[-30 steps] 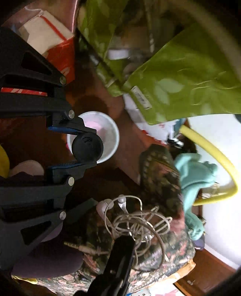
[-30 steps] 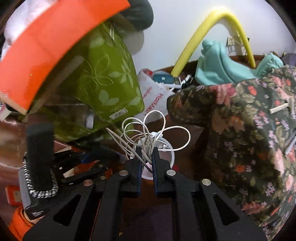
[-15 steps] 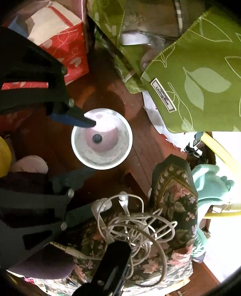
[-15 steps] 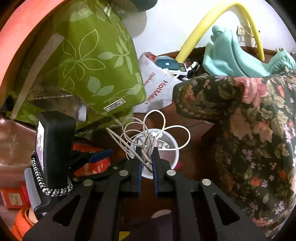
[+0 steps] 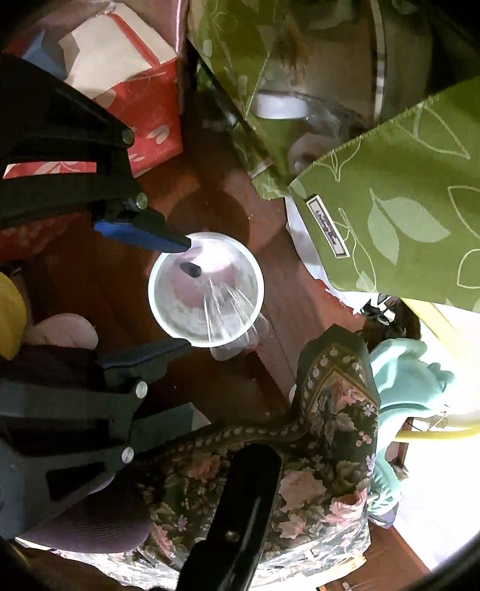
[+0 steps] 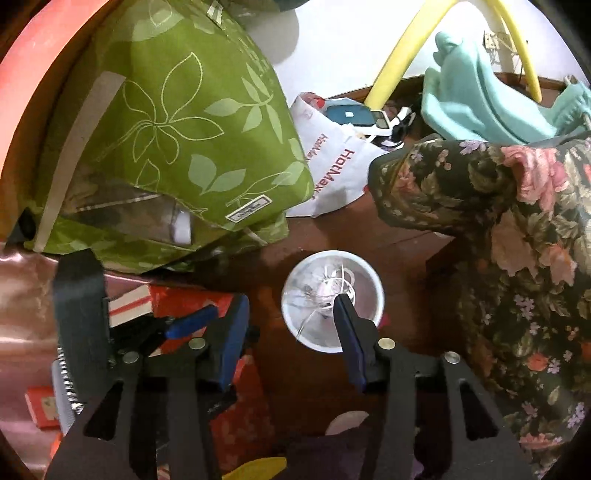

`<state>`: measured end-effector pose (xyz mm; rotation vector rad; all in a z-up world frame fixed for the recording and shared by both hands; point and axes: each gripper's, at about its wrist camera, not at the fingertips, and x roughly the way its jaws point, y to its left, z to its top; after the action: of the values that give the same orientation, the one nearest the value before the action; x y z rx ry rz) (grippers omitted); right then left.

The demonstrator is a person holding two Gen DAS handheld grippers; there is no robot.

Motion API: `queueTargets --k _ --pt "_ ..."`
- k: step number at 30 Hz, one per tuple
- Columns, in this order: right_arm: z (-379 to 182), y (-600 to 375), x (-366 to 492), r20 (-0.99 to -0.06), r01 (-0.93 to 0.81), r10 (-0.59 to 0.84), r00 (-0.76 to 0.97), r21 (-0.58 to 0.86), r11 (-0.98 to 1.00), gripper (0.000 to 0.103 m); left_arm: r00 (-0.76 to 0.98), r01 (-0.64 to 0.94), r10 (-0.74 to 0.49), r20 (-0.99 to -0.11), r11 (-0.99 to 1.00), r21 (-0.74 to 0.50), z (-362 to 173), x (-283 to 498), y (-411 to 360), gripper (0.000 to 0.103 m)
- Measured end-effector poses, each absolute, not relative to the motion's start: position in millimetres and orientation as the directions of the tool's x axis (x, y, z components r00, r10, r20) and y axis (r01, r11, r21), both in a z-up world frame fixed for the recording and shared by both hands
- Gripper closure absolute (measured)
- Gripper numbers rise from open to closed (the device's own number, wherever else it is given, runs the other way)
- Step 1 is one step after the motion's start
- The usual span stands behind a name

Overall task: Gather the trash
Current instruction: 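Open both grippers to drop the cable and tube into the bin, then move both grippers back over the items on the bed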

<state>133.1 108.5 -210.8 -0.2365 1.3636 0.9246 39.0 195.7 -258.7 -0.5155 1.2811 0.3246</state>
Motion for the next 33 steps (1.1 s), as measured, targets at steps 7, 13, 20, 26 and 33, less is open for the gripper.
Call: queueTargets --k 7,13,20,26,33 --pt "-190.4 87.0 130.9 -0.901 -0.696 0.434 0.0 0.311 0.647 0.059 0.295 -0.483 -0.026 -0.955 0.859 -0.173 -237.4 39.2 186.1 0.056" --pt "-166.1 61.3 129.1 -0.884 -0.694 0.463 0.062 0.295 0.656 0.059 0.339 -0.454 -0.01 -0.941 0.874 -0.173 -208.4 40.5 171.0 0.056" --pt "-129.1 24.3 126.1 -0.847 -0.695 0.511 0.147 0.279 0.663 0.059 0.378 -0.455 0.014 -0.926 0.874 -0.173 -186.9 41.5 147.1 0.056" --pt "-111.7 -10.2 130.0 -0.821 -0.675 0.536 0.196 0.283 0.681 0.059 0.395 -0.421 0.018 -0.919 0.893 -0.163 -171.0 52.8 121.0 0.056" --pt "-98.0 -60.8 146.6 -0.797 -0.628 0.539 0.273 0.277 0.727 0.059 0.453 -0.368 0.034 -0.891 0.917 -0.152 -139.9 84.0 82.0 0.056"
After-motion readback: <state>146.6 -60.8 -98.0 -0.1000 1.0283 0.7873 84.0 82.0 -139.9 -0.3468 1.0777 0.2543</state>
